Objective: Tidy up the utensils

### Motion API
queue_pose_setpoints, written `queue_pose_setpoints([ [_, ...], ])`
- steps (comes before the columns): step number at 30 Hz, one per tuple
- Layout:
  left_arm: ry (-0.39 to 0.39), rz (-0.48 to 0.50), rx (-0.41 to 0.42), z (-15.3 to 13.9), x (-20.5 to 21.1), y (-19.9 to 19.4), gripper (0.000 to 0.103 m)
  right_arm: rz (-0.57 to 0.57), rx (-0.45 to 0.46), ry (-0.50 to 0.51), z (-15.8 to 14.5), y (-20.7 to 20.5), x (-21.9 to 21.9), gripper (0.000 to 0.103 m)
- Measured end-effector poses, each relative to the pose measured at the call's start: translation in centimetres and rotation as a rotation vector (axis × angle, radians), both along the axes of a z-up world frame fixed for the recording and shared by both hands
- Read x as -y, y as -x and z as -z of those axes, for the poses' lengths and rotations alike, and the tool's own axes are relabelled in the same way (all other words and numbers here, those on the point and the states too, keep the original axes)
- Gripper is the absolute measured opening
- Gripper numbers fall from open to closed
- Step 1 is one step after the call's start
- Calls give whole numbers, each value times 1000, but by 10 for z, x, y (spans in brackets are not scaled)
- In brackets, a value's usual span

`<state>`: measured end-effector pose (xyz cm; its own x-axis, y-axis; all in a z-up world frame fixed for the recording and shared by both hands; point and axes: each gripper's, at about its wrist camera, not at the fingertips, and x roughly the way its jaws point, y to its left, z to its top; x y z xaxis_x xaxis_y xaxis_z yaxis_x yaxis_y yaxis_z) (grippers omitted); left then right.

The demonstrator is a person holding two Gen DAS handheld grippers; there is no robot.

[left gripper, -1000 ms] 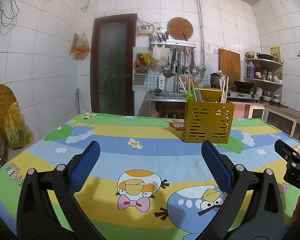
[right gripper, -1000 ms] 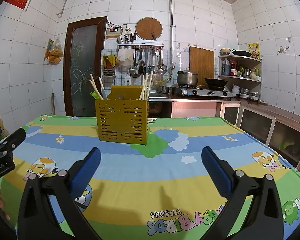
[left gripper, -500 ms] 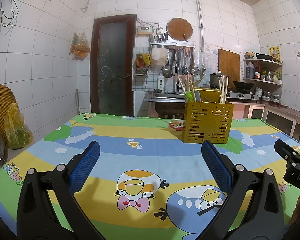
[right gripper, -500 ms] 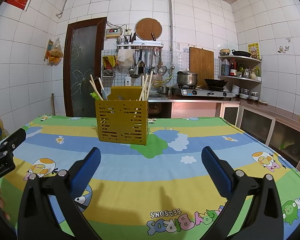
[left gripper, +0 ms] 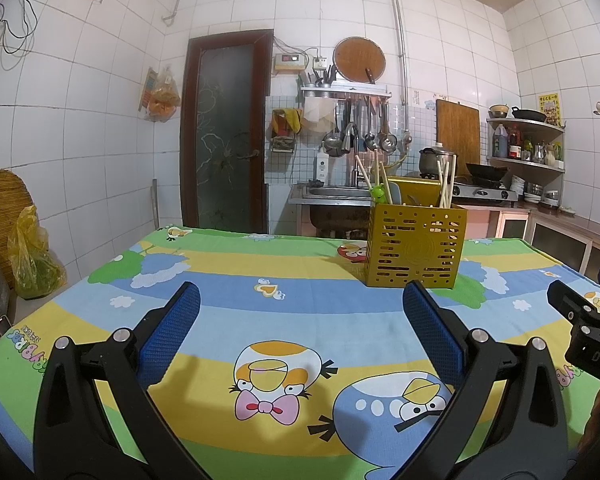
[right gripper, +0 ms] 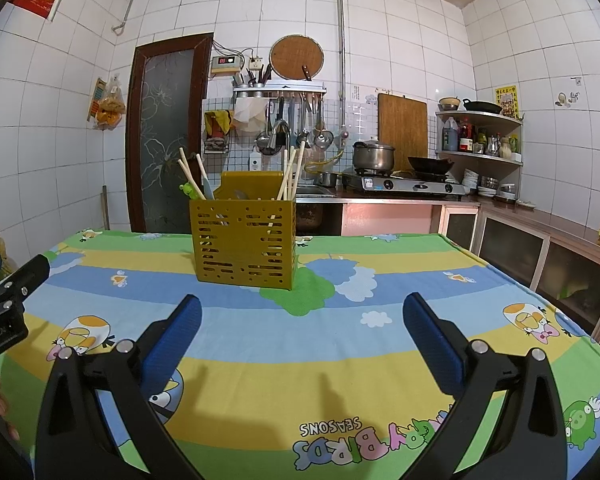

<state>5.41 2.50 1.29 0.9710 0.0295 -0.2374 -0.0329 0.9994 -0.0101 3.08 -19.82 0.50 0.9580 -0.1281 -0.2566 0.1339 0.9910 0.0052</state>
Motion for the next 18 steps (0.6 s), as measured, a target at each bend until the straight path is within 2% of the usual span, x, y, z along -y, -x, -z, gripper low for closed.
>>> queue_pose_setpoints([
  [18, 1, 0, 0, 1, 0, 0, 98, 3, 1, 2, 0, 1, 1, 98],
])
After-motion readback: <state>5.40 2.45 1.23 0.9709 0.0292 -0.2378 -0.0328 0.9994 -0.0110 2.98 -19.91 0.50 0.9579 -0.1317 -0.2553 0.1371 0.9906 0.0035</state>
